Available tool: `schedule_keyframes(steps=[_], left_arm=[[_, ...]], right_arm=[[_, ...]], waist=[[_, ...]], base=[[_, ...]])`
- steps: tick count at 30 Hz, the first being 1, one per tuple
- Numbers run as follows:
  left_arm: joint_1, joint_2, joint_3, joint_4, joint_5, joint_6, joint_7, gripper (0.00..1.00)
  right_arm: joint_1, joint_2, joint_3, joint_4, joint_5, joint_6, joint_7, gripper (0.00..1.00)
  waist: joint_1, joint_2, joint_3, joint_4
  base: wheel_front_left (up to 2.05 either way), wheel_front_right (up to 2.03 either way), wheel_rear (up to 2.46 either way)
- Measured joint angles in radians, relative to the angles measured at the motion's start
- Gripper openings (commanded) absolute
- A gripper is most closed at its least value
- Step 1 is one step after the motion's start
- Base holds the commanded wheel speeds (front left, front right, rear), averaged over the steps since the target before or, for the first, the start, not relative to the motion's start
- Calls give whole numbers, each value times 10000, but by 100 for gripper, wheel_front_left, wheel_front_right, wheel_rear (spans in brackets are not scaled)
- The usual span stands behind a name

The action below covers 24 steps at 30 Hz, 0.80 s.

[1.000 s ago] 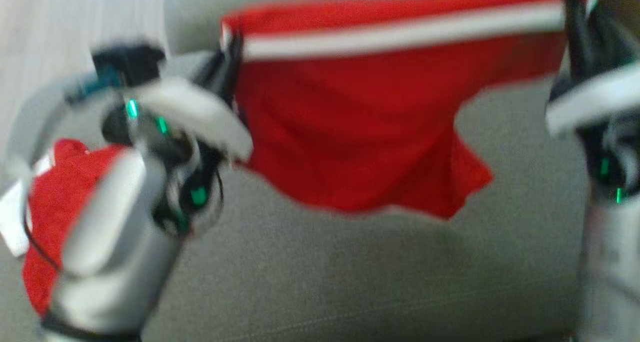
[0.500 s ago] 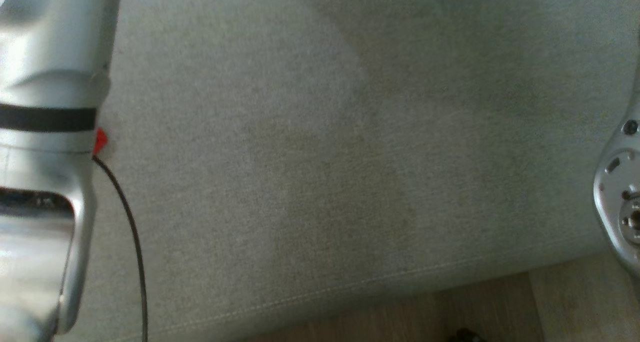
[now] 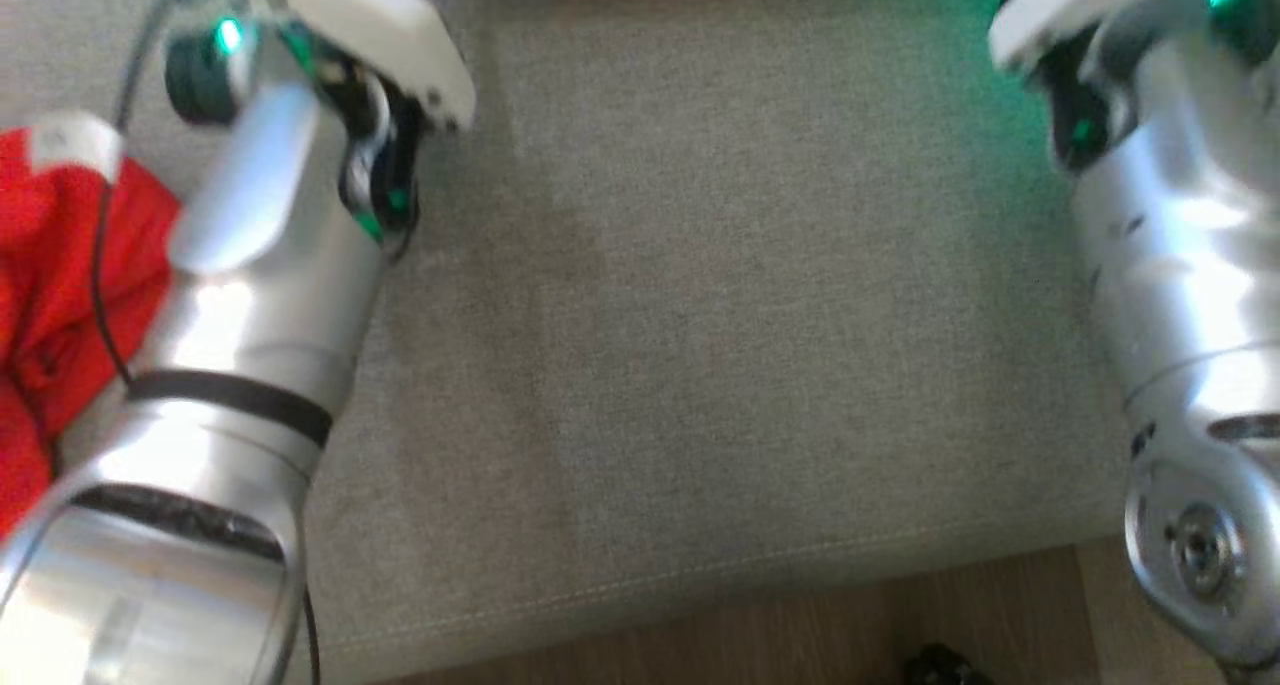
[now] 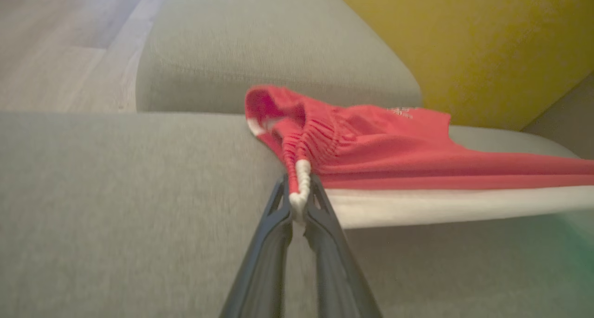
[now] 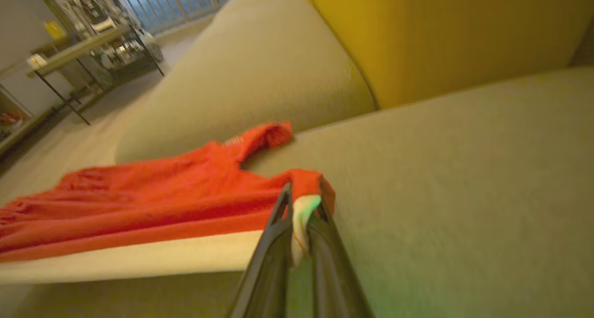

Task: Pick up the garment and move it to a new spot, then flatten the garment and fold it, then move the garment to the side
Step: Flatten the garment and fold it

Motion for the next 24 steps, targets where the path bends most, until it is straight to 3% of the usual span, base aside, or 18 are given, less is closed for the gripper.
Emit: schedule_keyframes(steps=[12, 24], left_arm=[[2028, -238, -698, 1212, 31, -548, -568, 0], [3754, -272, -1335, 1129, 309, -828, -721, 0]], right_arm=[[1928, -384, 1779, 573, 984, 0, 579, 0], [4190, -1145, 3540, -943, 2518, 0, 1513, 0]], waist=[[-2, 1, -1379, 182], [-1, 1, -2905, 311]], base=[[0, 0, 0], [0, 0, 0]])
